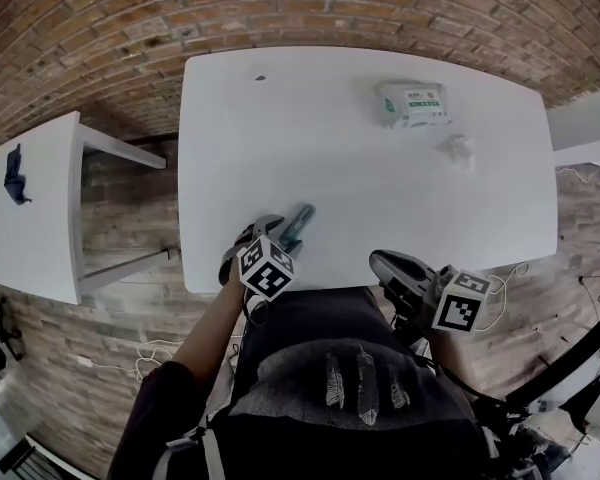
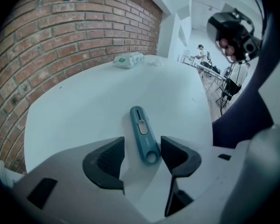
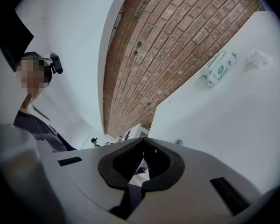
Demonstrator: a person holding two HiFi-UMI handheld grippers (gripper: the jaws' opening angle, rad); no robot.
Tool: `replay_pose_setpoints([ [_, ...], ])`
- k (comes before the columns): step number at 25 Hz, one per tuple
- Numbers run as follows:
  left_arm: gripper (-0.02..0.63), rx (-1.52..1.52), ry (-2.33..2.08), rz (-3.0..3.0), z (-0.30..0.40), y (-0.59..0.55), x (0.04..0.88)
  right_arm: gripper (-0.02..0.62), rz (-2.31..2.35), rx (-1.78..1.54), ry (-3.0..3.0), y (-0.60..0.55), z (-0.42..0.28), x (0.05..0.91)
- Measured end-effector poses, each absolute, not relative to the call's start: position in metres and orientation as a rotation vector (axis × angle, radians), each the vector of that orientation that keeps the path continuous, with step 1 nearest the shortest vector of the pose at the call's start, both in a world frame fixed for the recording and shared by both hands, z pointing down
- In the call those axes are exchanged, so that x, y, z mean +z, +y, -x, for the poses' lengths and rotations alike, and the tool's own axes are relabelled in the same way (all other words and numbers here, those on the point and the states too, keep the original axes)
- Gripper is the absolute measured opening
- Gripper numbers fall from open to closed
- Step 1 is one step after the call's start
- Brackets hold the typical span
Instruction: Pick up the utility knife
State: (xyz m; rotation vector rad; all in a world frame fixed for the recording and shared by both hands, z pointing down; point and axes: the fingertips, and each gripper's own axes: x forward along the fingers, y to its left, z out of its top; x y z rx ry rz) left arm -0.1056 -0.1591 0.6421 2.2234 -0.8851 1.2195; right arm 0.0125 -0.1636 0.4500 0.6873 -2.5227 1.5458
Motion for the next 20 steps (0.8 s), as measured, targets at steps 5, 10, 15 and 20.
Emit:
replay_pose_setpoints([
  [5, 0.175, 1.239, -0.845, -2.258, 0.101, -0.157, 0.640, 0.002, -0.703, 1.551, -2.527, -0.159, -0.012, 0.452],
  [10, 0.126, 1.215, -0.860, -2.277, 0.101, -0.159, 0.639, 0.001, -0.720, 1.539, -2.512, -0.152, -0.010, 0.455],
  [15, 0.123, 1.027, -0.952, -2.366, 0.095, -0.172, 0.594, 0.002, -0.809, 1.508, -2.492, -0.149, -0.010, 0.460],
  [20, 0.123, 0.878, -0.997, -2.560, 0.075, -0.184, 0.511, 0.002, -0.903, 1.476, -2.537, -0.161, -0.003, 0.450],
])
